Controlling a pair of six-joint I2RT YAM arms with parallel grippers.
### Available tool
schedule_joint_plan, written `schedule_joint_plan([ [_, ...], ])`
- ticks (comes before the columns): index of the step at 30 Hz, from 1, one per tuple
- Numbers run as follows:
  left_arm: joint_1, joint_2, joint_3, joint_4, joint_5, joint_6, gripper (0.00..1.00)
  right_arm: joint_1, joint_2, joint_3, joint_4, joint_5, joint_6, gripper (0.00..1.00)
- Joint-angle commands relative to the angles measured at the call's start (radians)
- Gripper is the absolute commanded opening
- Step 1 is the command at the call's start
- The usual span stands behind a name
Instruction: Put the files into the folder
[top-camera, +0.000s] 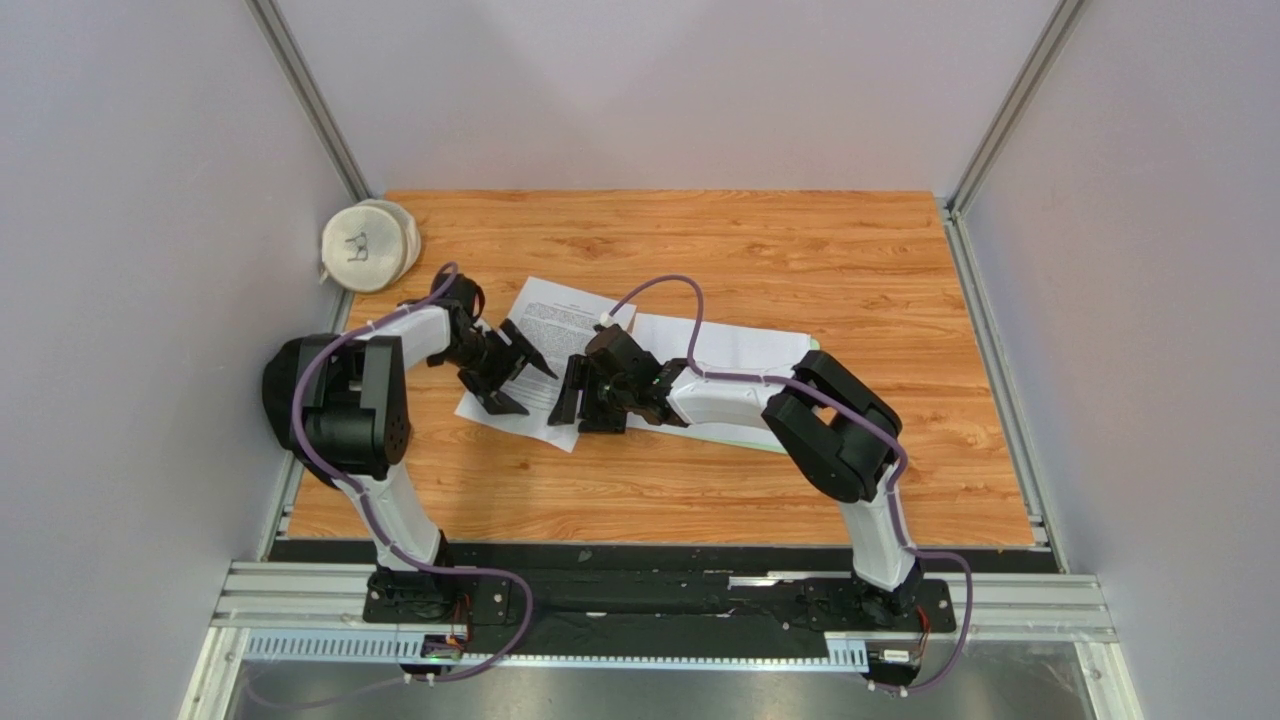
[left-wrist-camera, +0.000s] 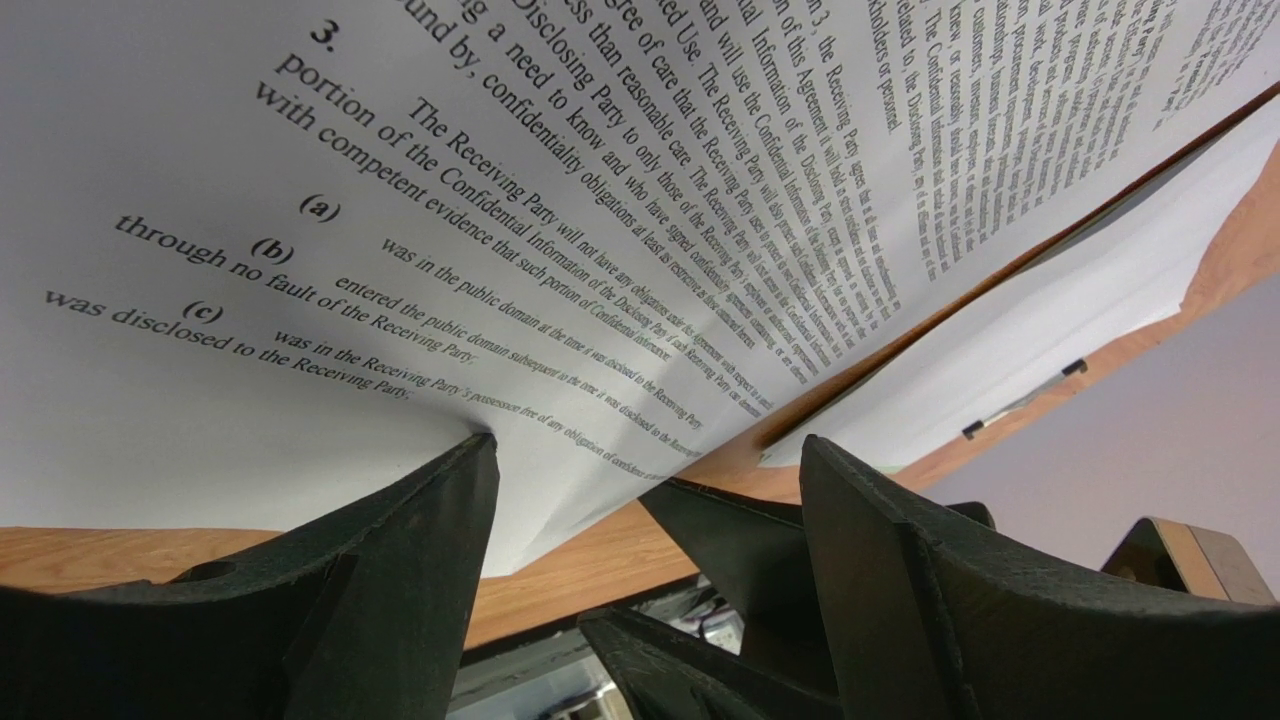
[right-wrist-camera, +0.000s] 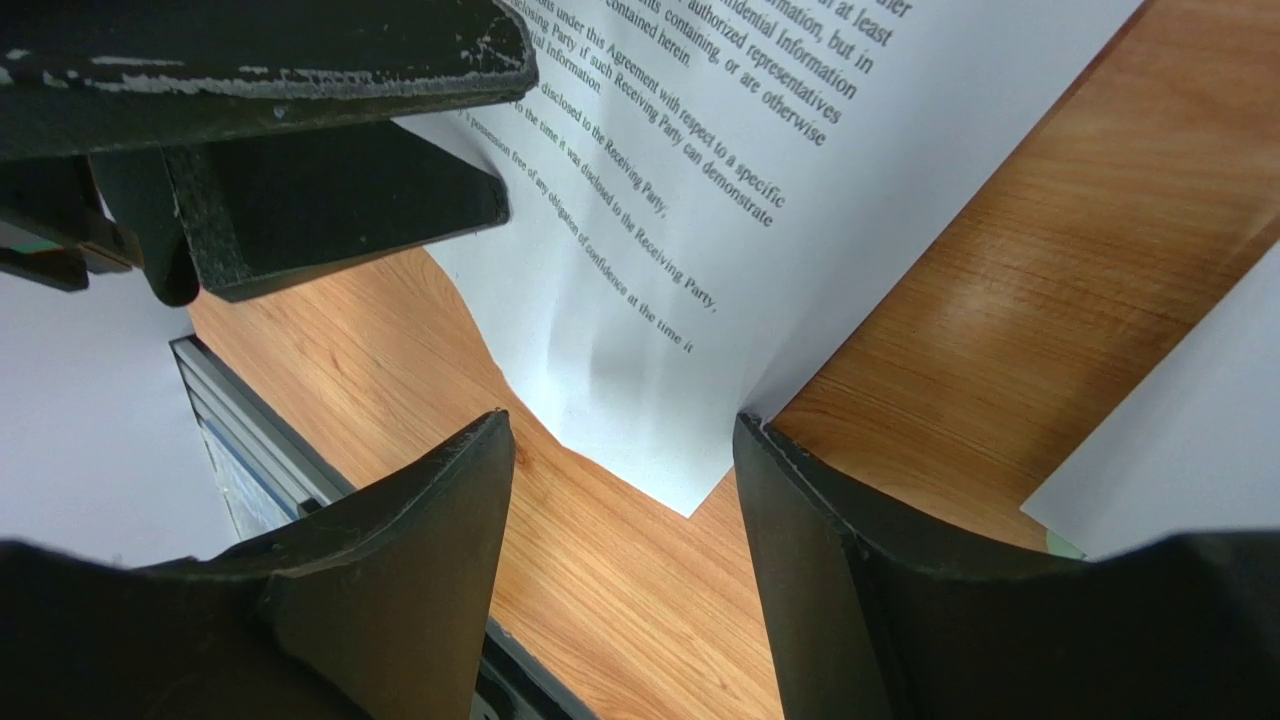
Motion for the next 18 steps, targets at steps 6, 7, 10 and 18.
schedule_joint_plan([
  [6, -0.003, -0.03, -0.055, 0.026, -0.03, -0.019, 0.83, 0.033, -0.05, 0.013, -0.181, 0.203, 0.016, 0.64],
  [7, -0.003, -0.032, -0.059, 0.032, -0.031, -0.022, 0.83, 0.033, -0.056, 0.028, -0.207, 0.215, 0.011, 0.64],
  [10, -0.003, -0.037, -0.068, 0.041, -0.022, -0.031, 0.83, 0.038, -0.063, 0.075, -0.299, 0.246, -0.01, 0.64],
  [18, -0.003, -0.046, -0.078, 0.044, 0.0, -0.04, 0.82, 0.065, 0.055, 0.198, -0.401, 0.24, -0.016, 0.65],
])
